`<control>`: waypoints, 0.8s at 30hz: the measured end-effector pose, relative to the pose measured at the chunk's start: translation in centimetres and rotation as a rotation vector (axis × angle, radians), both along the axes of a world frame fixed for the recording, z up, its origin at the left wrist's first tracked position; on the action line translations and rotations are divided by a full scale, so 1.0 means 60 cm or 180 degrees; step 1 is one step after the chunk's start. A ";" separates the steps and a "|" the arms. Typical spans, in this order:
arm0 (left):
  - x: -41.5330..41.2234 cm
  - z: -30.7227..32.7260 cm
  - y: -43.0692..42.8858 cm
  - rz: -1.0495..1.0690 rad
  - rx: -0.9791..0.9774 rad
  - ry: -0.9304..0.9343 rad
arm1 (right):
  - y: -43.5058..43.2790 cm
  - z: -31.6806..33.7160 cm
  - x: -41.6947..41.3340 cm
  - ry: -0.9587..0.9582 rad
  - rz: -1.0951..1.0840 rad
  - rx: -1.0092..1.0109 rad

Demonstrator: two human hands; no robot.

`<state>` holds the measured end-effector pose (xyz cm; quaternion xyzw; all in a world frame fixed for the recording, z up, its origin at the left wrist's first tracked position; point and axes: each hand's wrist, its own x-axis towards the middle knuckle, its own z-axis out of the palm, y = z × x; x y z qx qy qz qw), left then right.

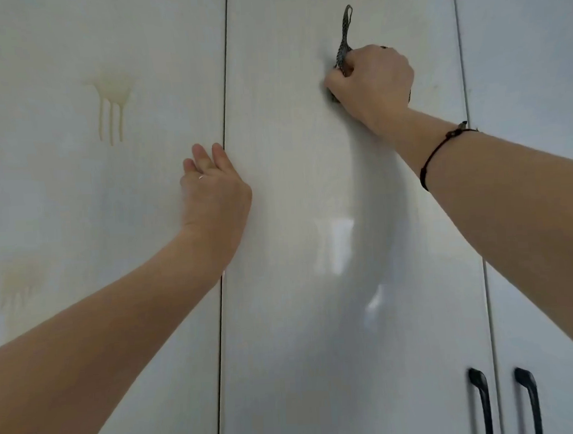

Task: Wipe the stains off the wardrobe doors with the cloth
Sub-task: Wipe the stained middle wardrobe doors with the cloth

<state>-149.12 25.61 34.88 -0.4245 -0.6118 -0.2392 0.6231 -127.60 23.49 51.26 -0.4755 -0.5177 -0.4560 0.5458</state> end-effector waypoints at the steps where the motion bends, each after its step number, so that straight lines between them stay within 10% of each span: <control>1: -0.004 0.001 0.001 -0.0006 -0.0021 -0.0018 | -0.001 -0.013 -0.001 -0.0010 0.0006 -0.0029; 15: 0.005 0.011 -0.045 -0.0206 -0.0685 -0.0363 | 0.011 -0.445 0.092 0.0325 0.0342 0.0063; 24: -0.003 0.009 -0.038 -0.0639 -0.0485 -0.0286 | 0.004 -0.508 0.131 -0.0023 0.0252 0.0271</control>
